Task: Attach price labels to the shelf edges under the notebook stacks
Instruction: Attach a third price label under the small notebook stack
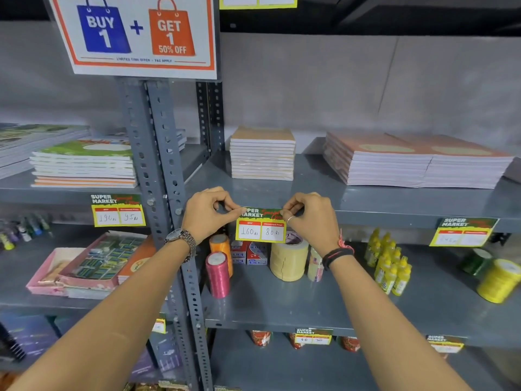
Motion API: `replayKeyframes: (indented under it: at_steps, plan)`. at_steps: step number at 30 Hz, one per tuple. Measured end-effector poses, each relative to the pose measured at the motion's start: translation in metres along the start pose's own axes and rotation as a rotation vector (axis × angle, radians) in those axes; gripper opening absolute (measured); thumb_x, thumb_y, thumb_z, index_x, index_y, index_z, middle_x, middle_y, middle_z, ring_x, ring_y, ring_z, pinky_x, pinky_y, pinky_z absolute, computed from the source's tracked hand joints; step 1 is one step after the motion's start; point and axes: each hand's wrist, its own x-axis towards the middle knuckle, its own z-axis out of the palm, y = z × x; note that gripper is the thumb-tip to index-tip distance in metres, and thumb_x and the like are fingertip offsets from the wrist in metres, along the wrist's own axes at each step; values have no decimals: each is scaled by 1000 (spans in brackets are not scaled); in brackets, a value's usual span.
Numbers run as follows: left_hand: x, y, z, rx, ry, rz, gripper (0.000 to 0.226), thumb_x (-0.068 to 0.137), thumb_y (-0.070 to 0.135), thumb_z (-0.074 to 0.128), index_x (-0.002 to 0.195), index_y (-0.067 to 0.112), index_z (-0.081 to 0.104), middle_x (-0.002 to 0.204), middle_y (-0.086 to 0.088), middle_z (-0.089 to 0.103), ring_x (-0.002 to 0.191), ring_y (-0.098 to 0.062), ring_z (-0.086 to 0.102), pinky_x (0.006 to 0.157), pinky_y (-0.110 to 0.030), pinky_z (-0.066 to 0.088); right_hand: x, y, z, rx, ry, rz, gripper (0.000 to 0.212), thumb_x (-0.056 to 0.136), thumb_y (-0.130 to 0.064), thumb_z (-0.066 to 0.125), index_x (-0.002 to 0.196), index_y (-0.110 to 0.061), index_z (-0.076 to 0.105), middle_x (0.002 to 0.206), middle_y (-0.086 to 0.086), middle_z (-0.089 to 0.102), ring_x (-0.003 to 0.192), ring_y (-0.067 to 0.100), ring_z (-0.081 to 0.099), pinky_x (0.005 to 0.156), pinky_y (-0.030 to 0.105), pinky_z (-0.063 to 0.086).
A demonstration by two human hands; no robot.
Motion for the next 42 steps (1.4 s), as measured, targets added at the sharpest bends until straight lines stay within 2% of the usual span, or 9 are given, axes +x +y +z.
replayKeyframes:
  at_steps: [4,7,10,19,29,32,35,38,42]
  plan:
    - [0,1,0,82,-4,51,23,69,47,72,74,27,63,83,10,63,77,-9,50,73,-30,40,0,-2,5,-10,-15,-45,29,73,-31,73,93,-14,62,94,2,59,91,20,58,76,35,52]
    - [1,4,6,227,-91,146,42,74,59,56,109,37,60,121,15,59,113,-7,49,95,-33,29,5,-7,20,-170,-133,-134,70,76,-59,60,129,-15,48,135,7,53,127,25,47,108,45,38]
    - [2,4,15,377,-180,177,60,81,62,34,132,34,47,144,15,44,136,-6,34,110,-34,19,15,-10,30,-338,-176,-162,84,78,-68,46,139,-11,37,149,10,38,141,24,30,116,45,24]
    - [4,1,14,412,-186,179,54,87,61,30,131,35,47,142,15,45,133,-3,37,107,-32,27,24,-9,25,-352,-275,-104,57,87,-52,48,137,-26,41,151,-2,37,137,29,36,110,48,31]
    - [7,-2,6,243,-294,139,37,96,33,41,132,27,48,142,9,45,135,-6,36,114,-35,24,25,-1,3,-233,-425,-203,43,96,-14,42,138,-25,40,150,-6,37,141,14,29,114,37,27]
    - [6,-4,1,200,-315,138,41,92,33,50,133,27,48,142,9,45,134,-7,37,114,-33,24,21,1,-3,-178,-461,-199,47,94,-24,49,139,-24,39,149,-4,38,140,14,30,115,44,28]
    - [4,-5,3,217,-316,129,62,76,49,66,132,30,48,142,12,45,134,-5,38,113,-33,24,14,0,5,-223,-353,-187,68,76,-46,68,136,-26,44,144,-2,47,136,16,39,111,43,35]
    - [1,-7,10,221,-211,155,64,71,54,69,128,31,53,138,14,50,130,-4,43,112,-36,30,9,1,16,-189,-186,-214,63,71,-36,73,129,-25,53,134,-1,59,130,16,48,106,43,41]
    - [1,-10,13,205,-147,166,53,75,48,69,124,31,57,133,15,55,127,-4,46,109,-37,35,14,5,12,-170,-228,-213,57,75,-24,73,129,-25,53,136,-6,56,131,14,46,107,38,40]
